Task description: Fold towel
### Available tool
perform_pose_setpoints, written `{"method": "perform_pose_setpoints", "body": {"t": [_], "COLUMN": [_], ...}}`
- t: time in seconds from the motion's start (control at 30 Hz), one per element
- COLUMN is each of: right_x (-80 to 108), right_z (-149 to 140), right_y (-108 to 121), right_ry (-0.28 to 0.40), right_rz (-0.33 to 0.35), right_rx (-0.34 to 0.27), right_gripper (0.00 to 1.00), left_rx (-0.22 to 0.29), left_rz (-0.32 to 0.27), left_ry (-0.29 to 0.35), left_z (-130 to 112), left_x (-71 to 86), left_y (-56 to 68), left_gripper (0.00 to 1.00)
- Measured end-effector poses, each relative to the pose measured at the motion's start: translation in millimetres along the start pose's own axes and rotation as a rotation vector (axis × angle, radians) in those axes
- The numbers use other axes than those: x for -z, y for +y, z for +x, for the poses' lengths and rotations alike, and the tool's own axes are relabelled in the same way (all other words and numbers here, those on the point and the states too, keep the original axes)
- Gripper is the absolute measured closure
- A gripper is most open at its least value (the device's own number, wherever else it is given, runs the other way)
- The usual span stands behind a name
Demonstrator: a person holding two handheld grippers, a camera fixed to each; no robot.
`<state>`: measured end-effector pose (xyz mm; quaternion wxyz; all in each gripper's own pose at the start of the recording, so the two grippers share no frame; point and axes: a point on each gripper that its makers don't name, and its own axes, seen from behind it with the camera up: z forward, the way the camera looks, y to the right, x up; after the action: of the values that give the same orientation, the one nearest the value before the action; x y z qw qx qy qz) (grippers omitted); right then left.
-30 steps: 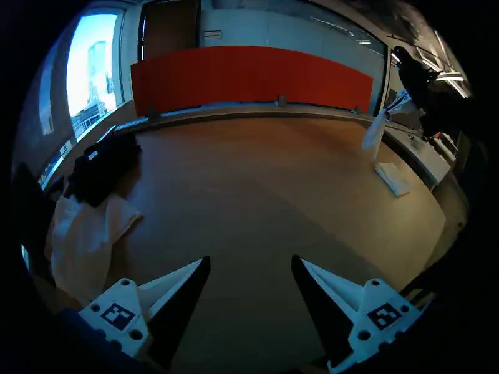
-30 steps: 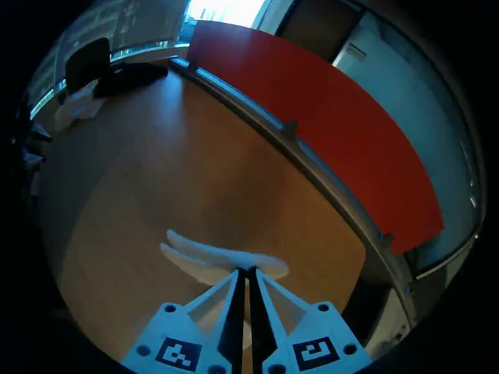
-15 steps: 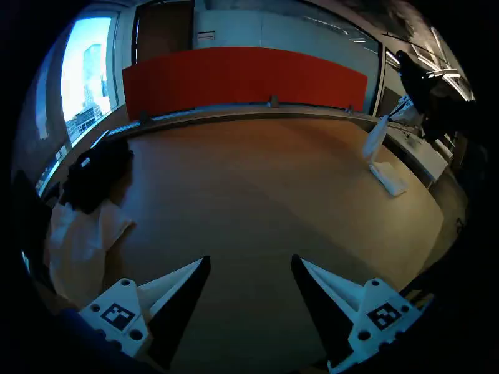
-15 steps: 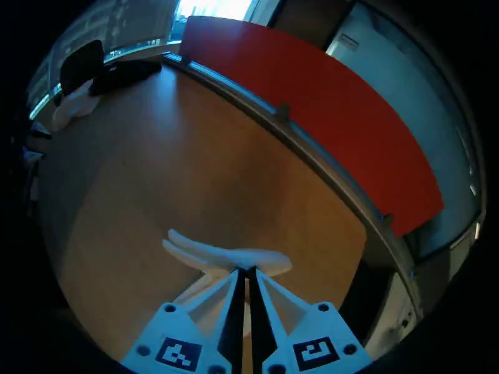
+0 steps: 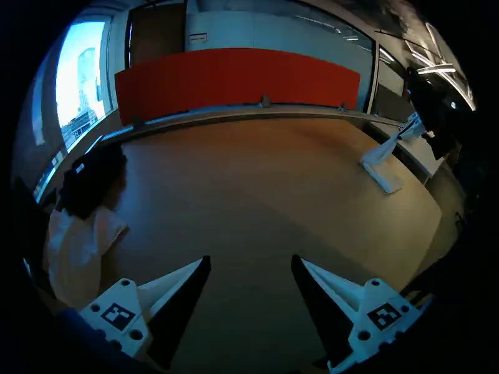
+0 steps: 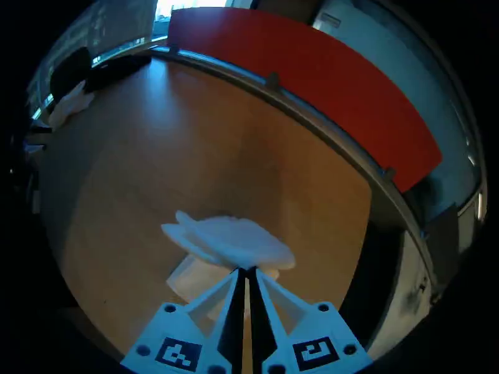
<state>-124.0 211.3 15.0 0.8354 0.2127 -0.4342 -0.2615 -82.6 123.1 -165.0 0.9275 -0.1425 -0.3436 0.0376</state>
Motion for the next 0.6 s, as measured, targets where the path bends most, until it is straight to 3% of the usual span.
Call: {"method": "perform_pose_setpoints", "body": {"t": [0.2, 0.6], "right_x": [-4.9, -7.4], "right_z": [-33.0, -52.3], "right_y": [0.6, 13.7], "right_ry": [-0.039, -0.088], "right_rz": [-0.018, -0.066], "right_rx": [-0.043, -0.041], "right_gripper": [0.96, 0.96], "left_rx": [-0.006, -0.012], "left_rz": [0.003, 0.011], "left_ry": [-0.010, -0.011], "left_z": [-5.7, -7.8], "left_x": [3.2, 7.1], "left_y": [0.3, -1.0], "left_gripper": [0.04, 0.04]}}
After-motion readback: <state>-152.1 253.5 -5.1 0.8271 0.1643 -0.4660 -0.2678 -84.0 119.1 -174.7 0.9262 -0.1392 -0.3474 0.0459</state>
